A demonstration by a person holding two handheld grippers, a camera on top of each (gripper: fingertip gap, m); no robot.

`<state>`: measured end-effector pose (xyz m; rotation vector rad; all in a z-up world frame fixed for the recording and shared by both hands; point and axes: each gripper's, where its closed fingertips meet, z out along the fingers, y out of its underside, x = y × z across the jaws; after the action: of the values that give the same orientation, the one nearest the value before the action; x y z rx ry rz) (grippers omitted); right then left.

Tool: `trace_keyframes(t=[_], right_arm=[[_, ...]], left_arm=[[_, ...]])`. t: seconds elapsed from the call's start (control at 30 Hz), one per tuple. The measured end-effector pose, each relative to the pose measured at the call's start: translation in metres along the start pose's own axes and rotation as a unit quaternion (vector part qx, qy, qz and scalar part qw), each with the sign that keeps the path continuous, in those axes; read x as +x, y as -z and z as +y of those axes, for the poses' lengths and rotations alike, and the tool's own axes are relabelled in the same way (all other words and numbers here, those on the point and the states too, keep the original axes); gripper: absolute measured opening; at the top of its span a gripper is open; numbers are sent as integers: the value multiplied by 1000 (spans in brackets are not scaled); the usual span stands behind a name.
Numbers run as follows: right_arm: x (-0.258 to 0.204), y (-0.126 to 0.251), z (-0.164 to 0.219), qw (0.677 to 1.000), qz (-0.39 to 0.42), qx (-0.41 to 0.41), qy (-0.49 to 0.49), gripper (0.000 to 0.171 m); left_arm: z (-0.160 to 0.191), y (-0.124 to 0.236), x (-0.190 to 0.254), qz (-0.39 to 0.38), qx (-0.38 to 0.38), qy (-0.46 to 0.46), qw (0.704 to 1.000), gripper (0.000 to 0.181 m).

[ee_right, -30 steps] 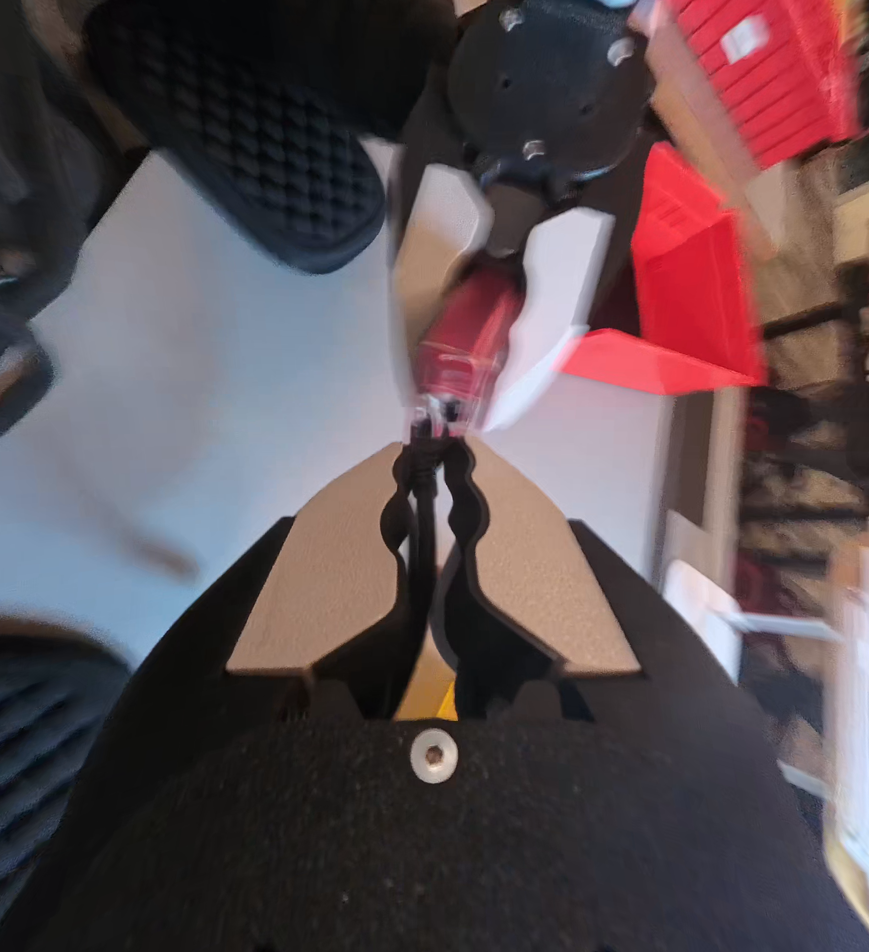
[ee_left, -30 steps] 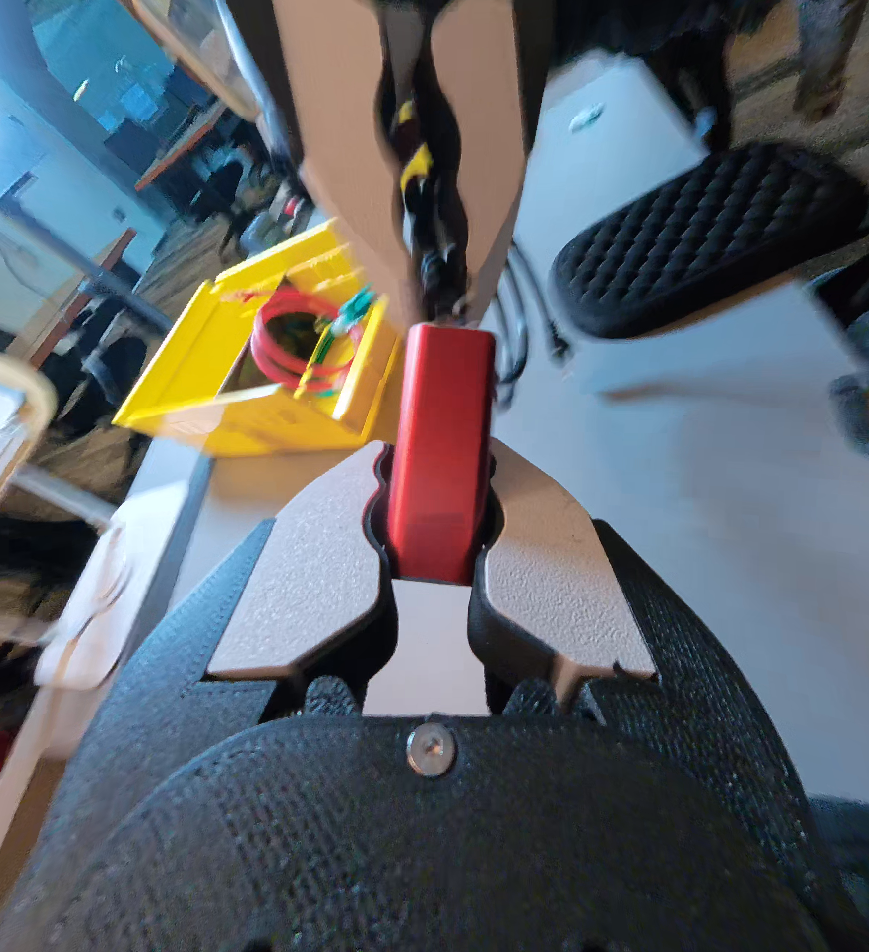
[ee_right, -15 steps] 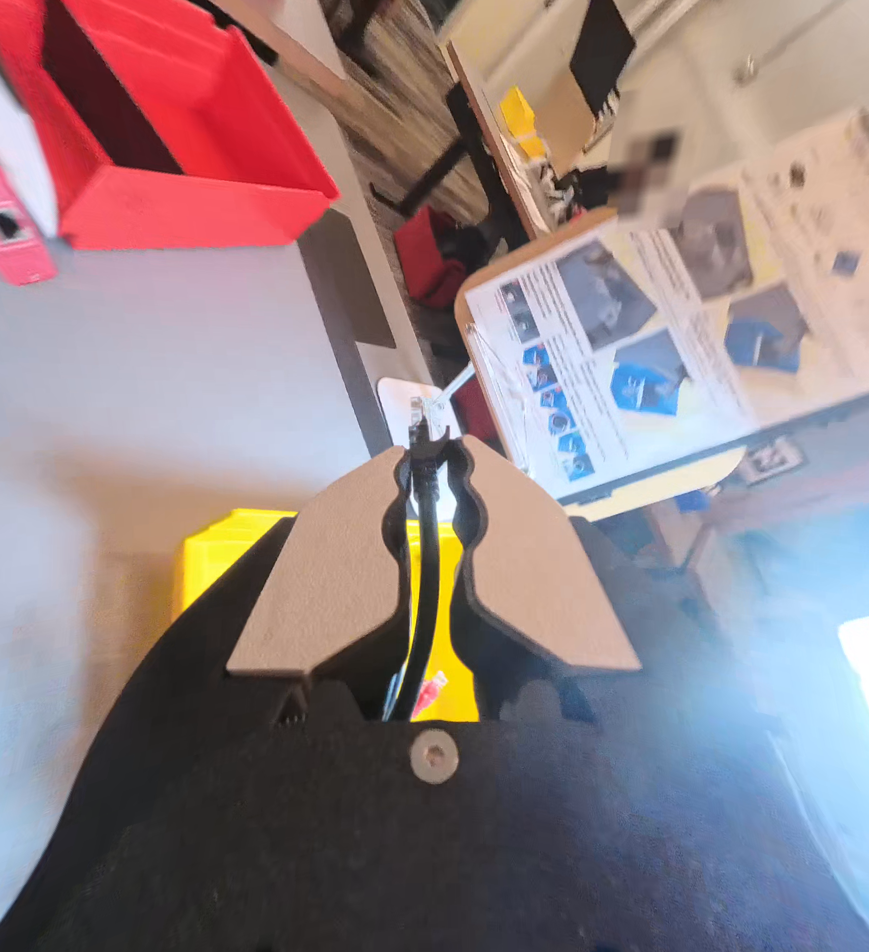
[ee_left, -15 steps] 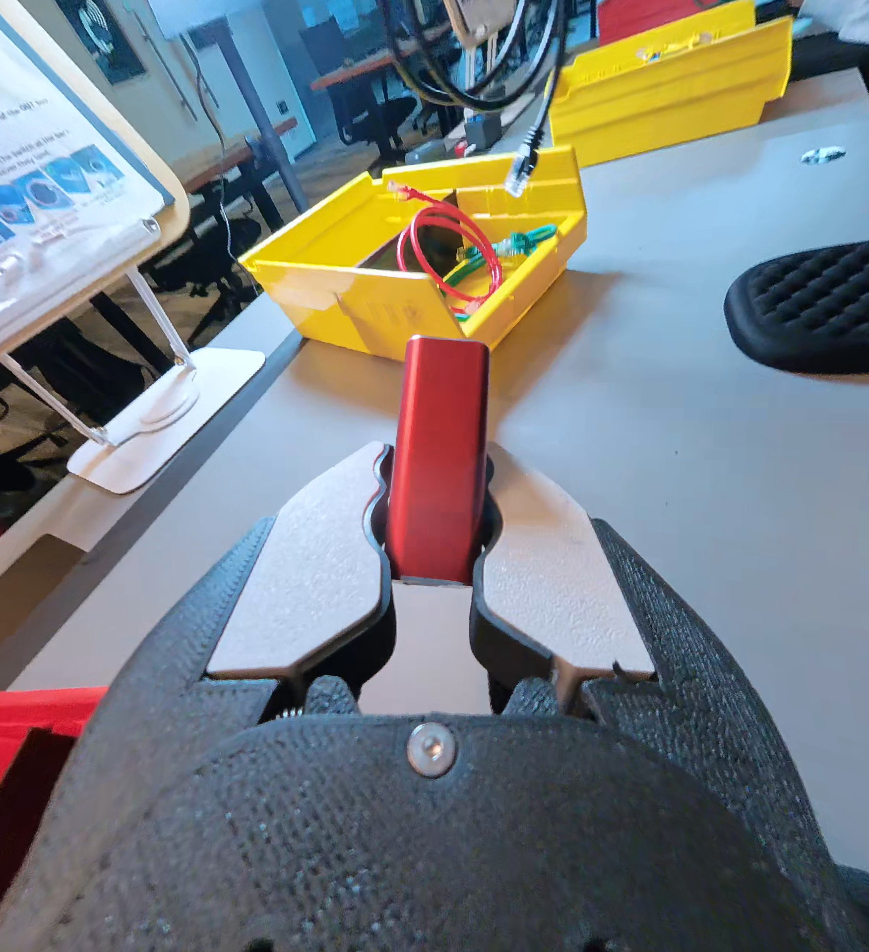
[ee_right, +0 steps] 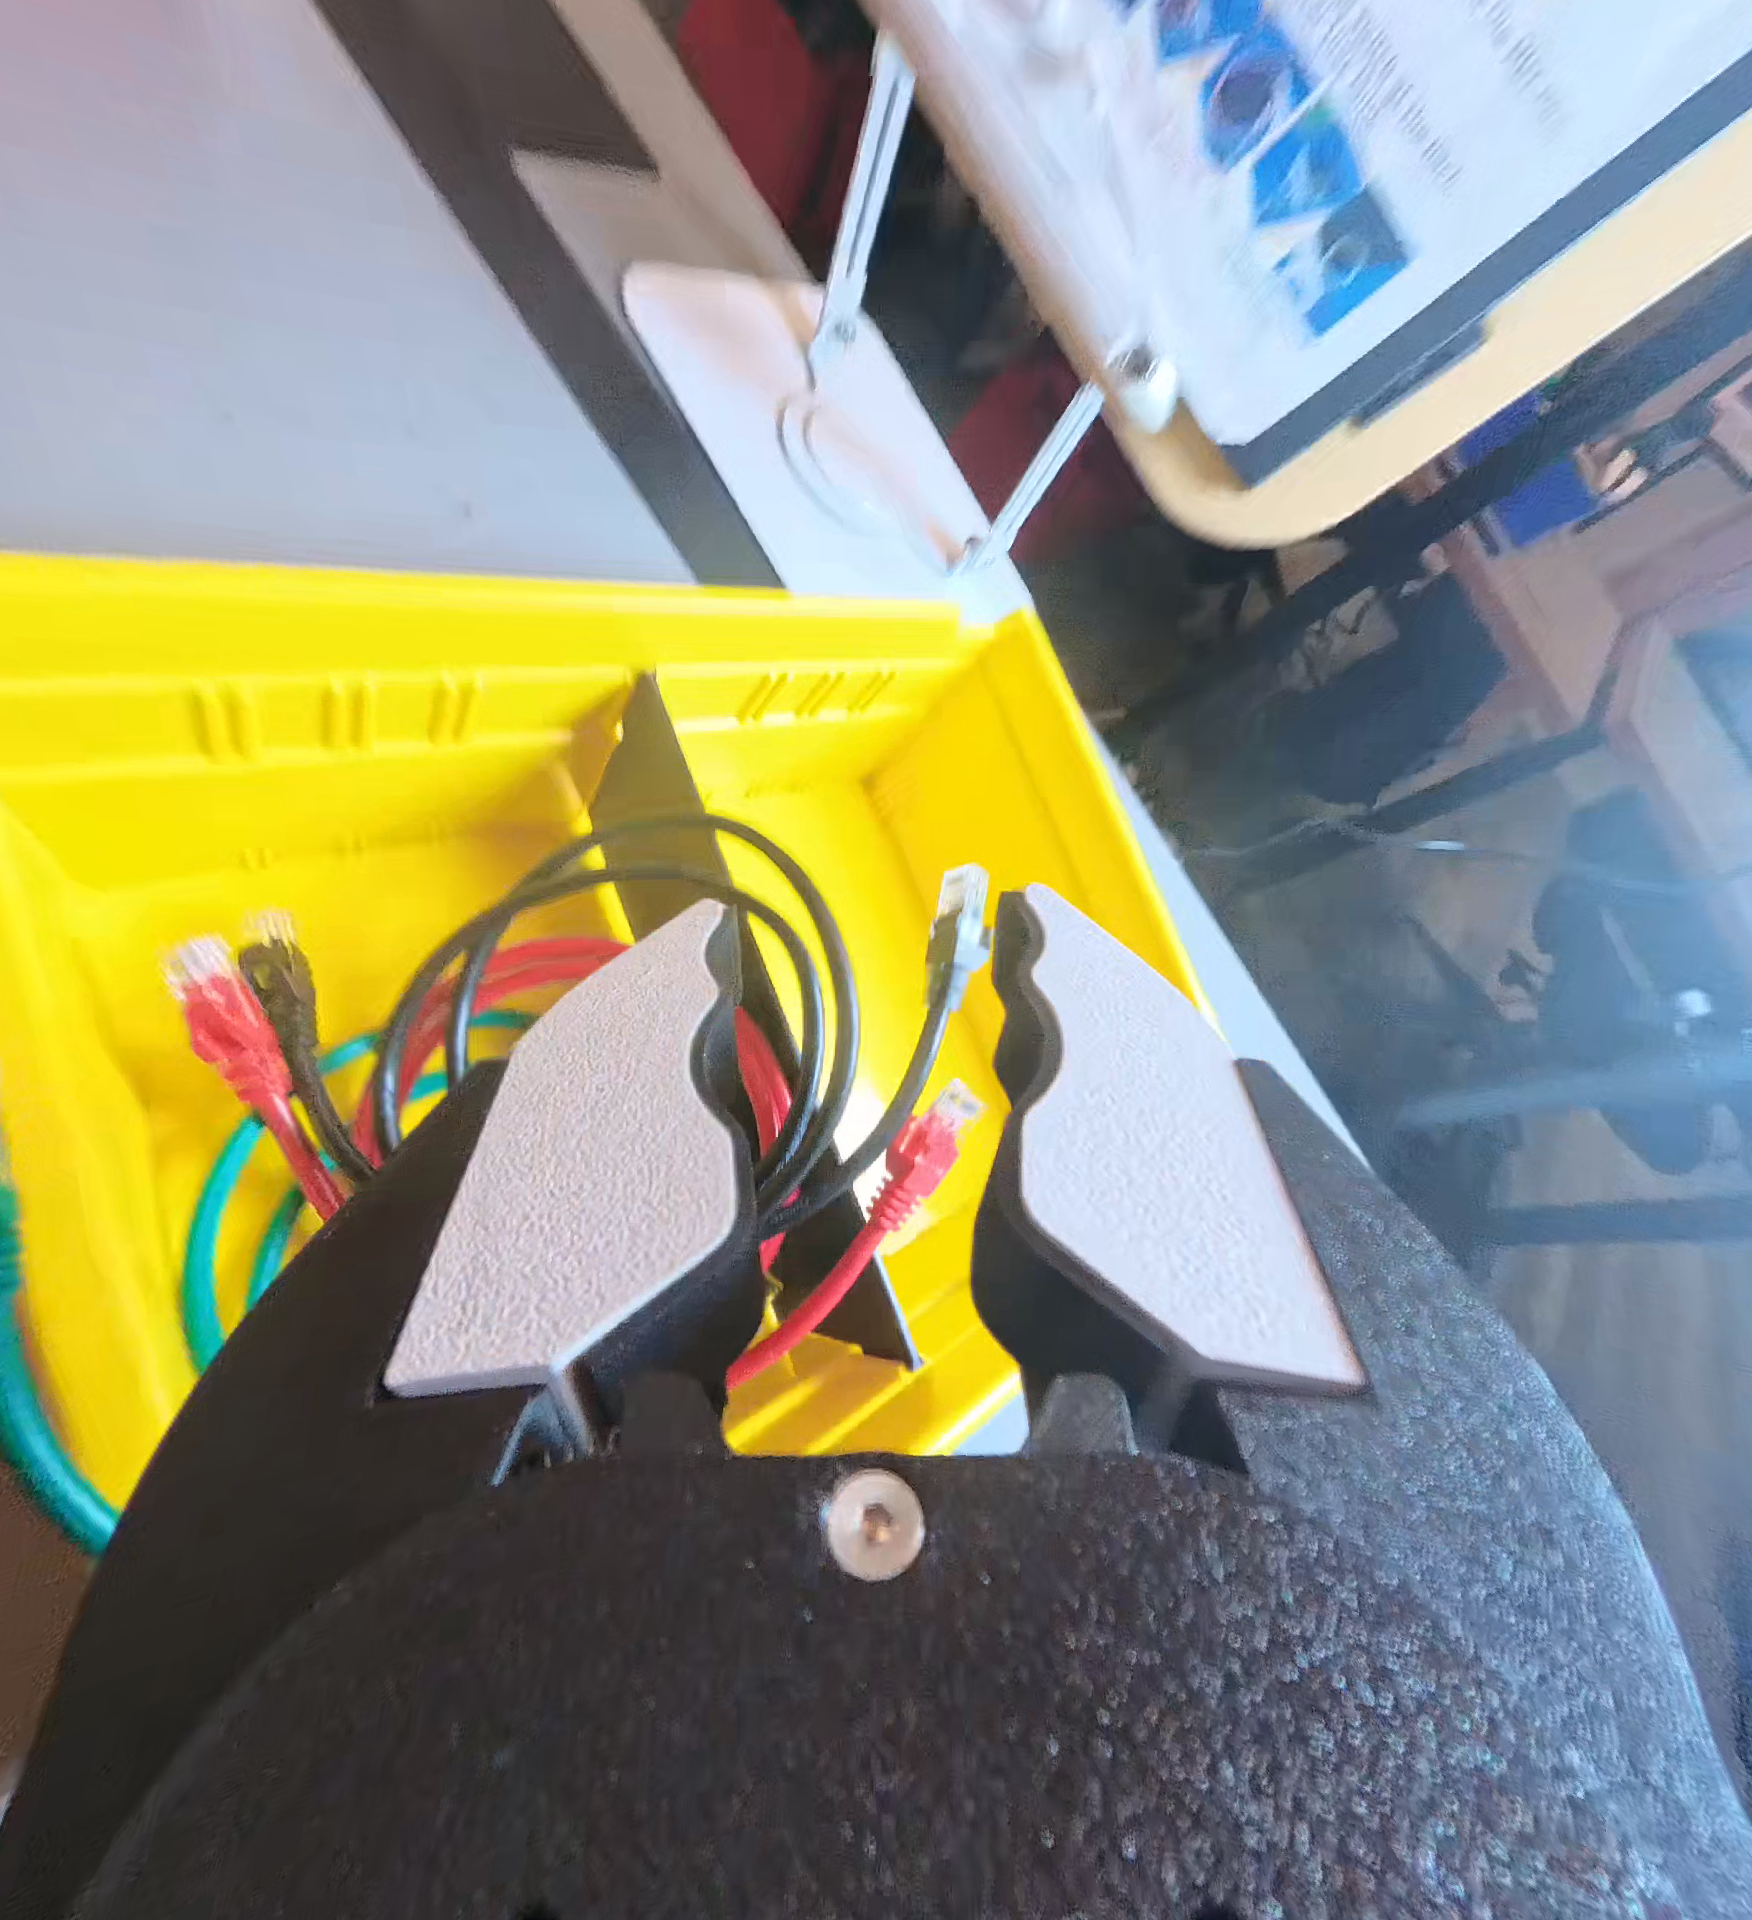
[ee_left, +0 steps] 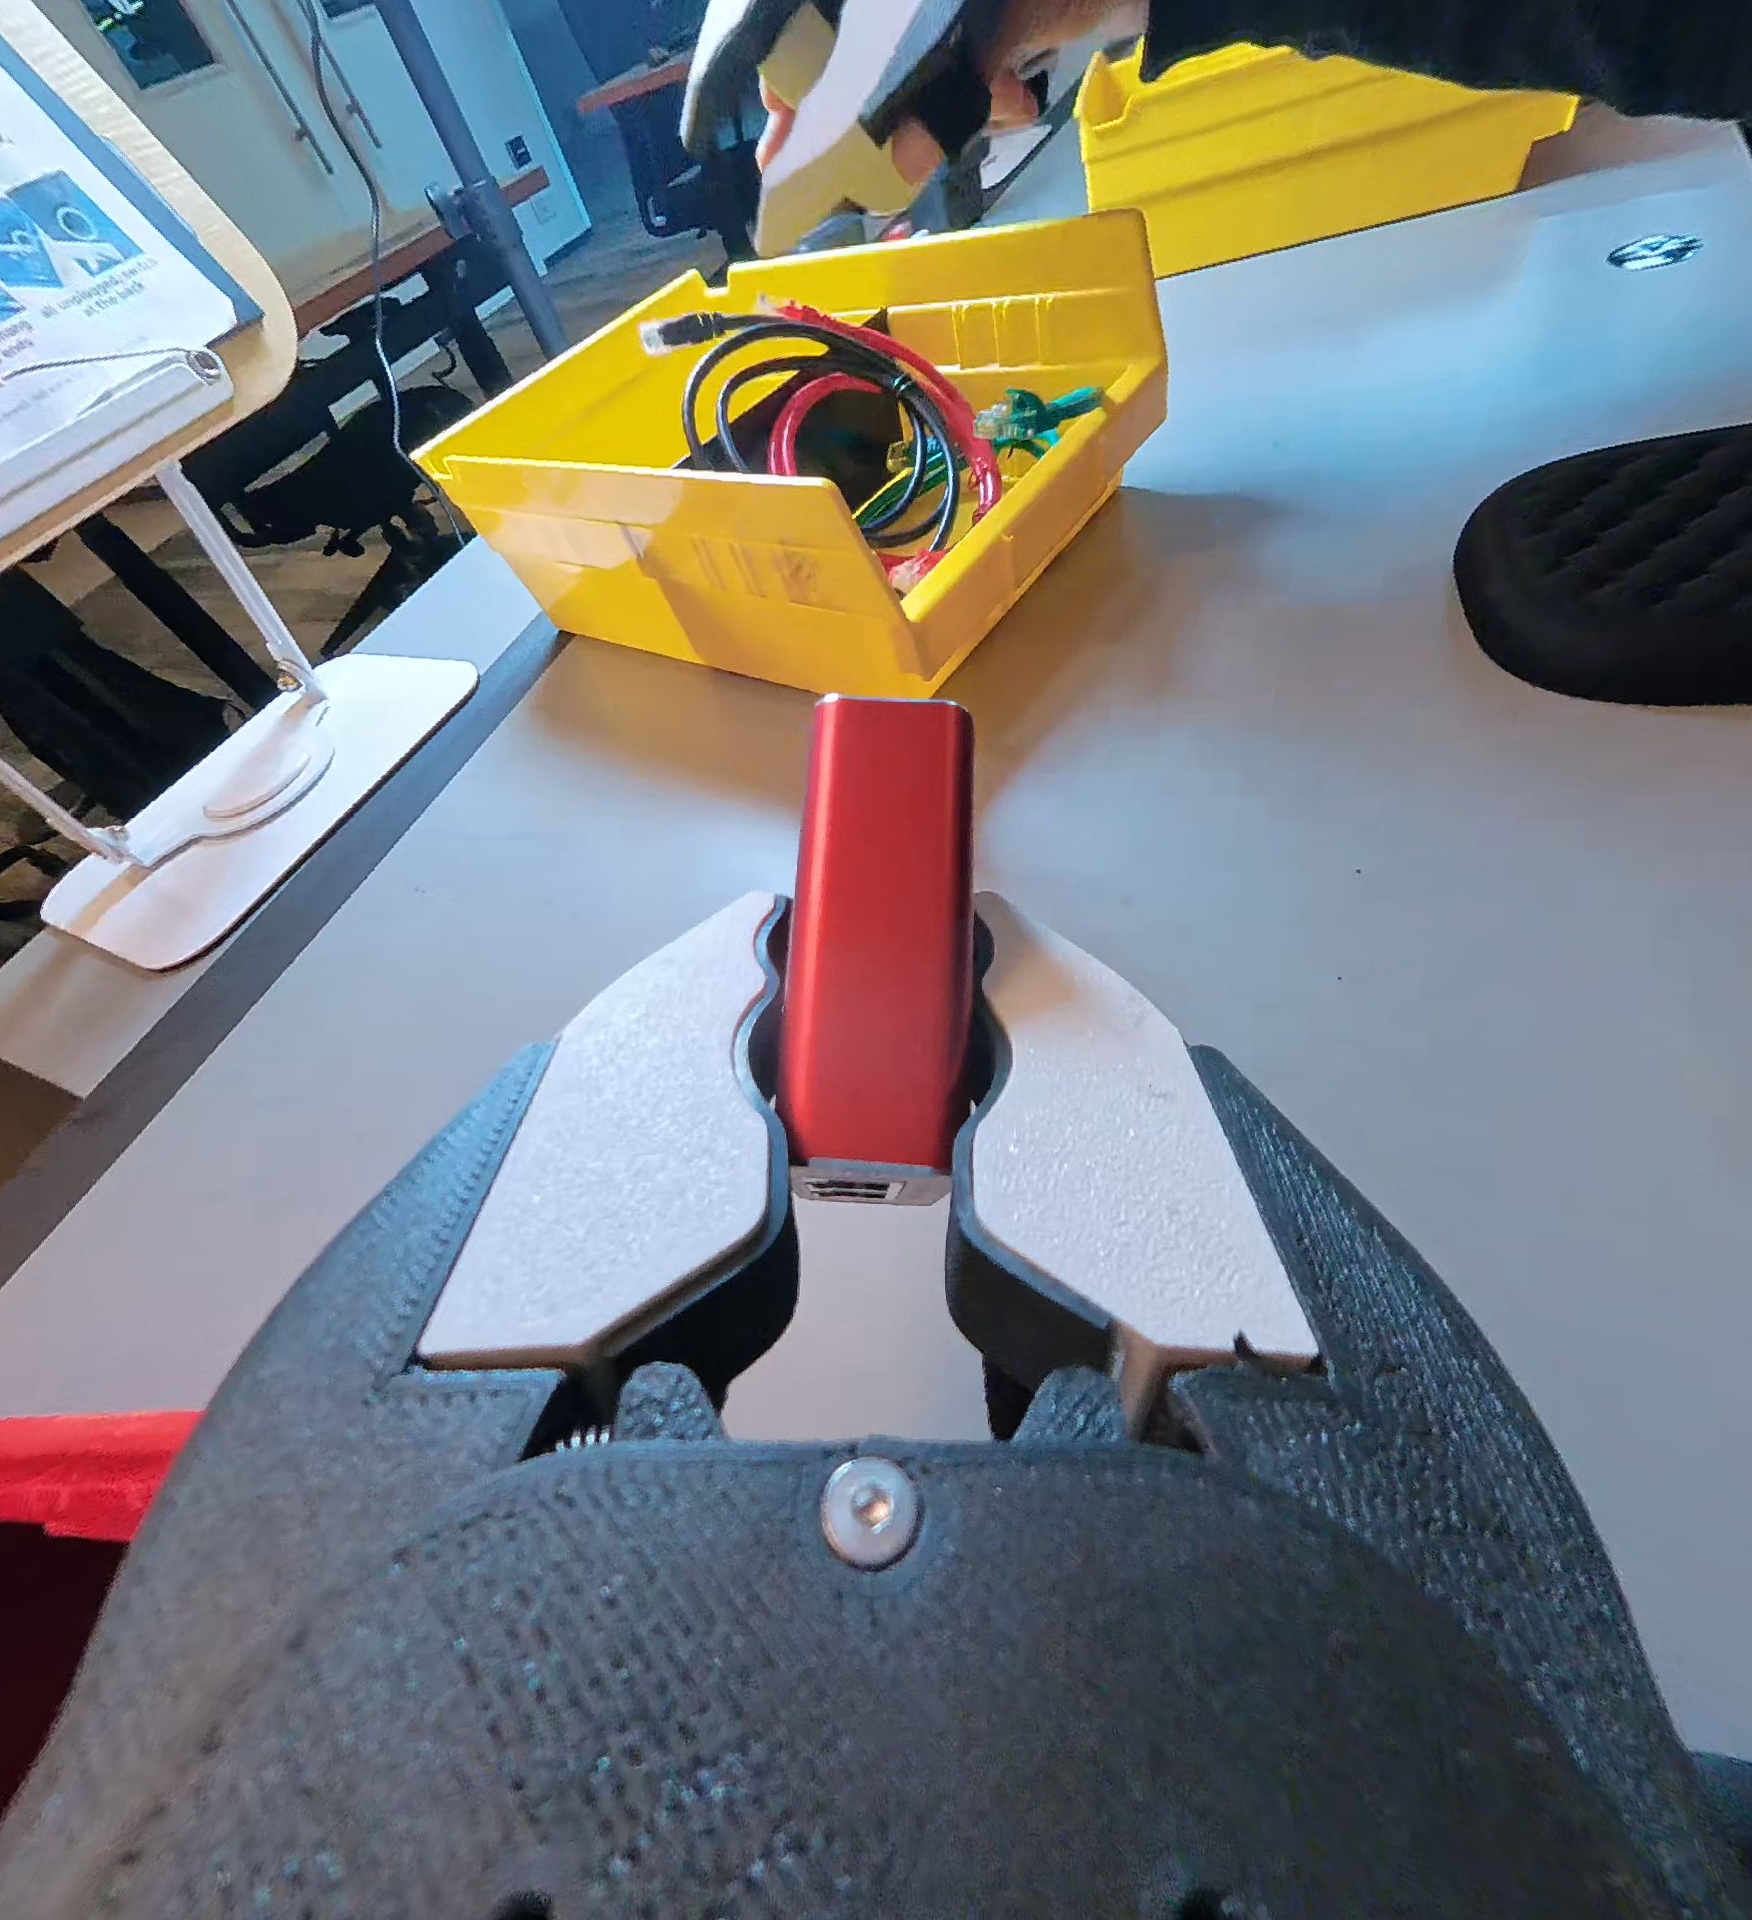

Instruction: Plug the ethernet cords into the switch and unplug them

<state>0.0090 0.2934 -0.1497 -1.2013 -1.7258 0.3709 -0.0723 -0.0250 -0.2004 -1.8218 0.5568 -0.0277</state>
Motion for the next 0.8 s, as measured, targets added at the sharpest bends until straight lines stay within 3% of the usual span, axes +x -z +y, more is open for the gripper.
trace_keyframes(t=[0.1, 0.17, 0.37, 0.5, 0.67, 0.8], right_arm=[[-9, 23, -40, 999, -5, 54, -1, 45], [-41, 35, -70, 995, -44, 92, 9, 45], [-206, 58, -143, 949, -230, 211, 51, 41], [-281, 50, -154, 924, -302, 228, 58, 42], [-300, 47, -162, 906, -321, 273, 30, 27], [-290, 38, -157, 927, -263, 261, 53, 27]], left_arm=[[-6, -2, 4, 6, 13, 2, 1000, 29], [-14, -2, 9, 15, 29, 6, 999, 29], [-38, 1, 32, 58, 83, 6, 995, 29], [-58, 9, 48, 99, 139, 25, 985, 29], [-65, 16, 47, 119, 181, 54, 975, 30], [-55, 11, 30, 76, 152, 59, 984, 40]])
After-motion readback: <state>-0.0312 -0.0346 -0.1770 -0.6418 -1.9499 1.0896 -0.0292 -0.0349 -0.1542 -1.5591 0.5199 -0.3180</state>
